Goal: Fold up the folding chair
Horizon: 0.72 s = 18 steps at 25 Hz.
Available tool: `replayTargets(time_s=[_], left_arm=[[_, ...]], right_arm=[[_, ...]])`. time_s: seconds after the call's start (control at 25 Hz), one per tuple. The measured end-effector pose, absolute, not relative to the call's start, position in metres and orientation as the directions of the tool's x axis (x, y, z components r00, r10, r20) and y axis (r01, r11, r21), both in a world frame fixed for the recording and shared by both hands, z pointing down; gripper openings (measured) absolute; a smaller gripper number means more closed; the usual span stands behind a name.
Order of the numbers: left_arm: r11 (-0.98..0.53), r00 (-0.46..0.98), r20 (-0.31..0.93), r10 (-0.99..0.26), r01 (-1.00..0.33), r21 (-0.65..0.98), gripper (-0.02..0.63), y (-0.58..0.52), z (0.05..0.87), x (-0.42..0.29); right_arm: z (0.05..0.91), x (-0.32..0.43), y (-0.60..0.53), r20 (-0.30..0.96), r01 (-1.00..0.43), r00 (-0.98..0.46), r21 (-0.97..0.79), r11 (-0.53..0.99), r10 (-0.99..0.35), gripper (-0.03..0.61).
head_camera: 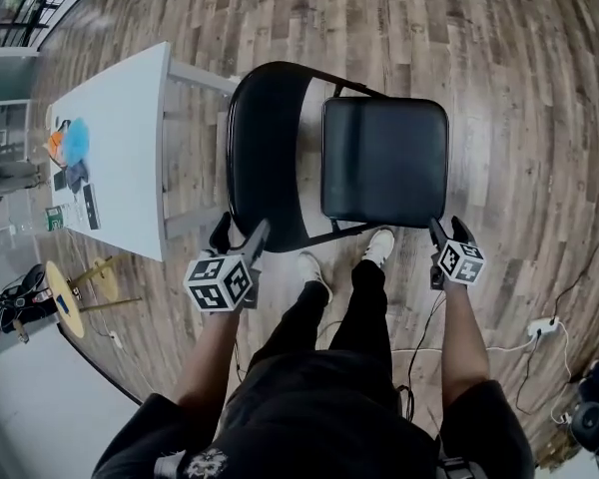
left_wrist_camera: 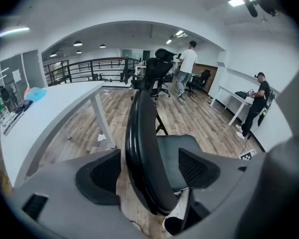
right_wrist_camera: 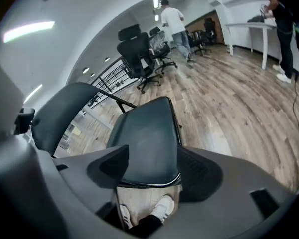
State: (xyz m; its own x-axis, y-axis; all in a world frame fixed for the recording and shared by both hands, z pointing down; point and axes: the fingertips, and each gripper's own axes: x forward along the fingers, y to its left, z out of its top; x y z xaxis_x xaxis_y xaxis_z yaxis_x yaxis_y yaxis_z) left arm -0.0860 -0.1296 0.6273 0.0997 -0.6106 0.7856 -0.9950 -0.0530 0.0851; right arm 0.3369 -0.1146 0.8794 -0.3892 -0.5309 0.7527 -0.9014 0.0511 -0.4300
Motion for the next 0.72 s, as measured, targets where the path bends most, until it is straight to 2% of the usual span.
replayTargets(time_s=[0.16,0.44,0.68,0.72], left_arm=[[-0.044,0.103,0.804,-0.586,-0.994,0.095,0.350,-0.134,0.654,-0.095],[-0.083,0.151,0.830,-0.536,-0.989,0.126,0.349,-0.128,0.687,-0.090],[-0.093,0.183,0.824,-0.536,-0.983,0.159,0.345,-0.135,0.706,-0.087],[-0.085,0.187,0.824,-0.535,-0.982,0.168,0.325,-0.136,0.709,-0.086]], right_arm=[[0.937,0.336,-0.117,0.751,-0.847,-0.467,-0.532,-0.008,-0.466,0.339],[1.024,0.339,-0.112,0.734,-0.780,-0.563,-0.623,-0.049,-0.380,0.364],[1.046,0.316,-0.116,0.593,-0.613,-0.707,-0.786,-0.083,-0.385,0.373],[1.047,0.312,-0.116,0.571,-0.586,-0.725,-0.805,-0.089,-0.385,0.373]])
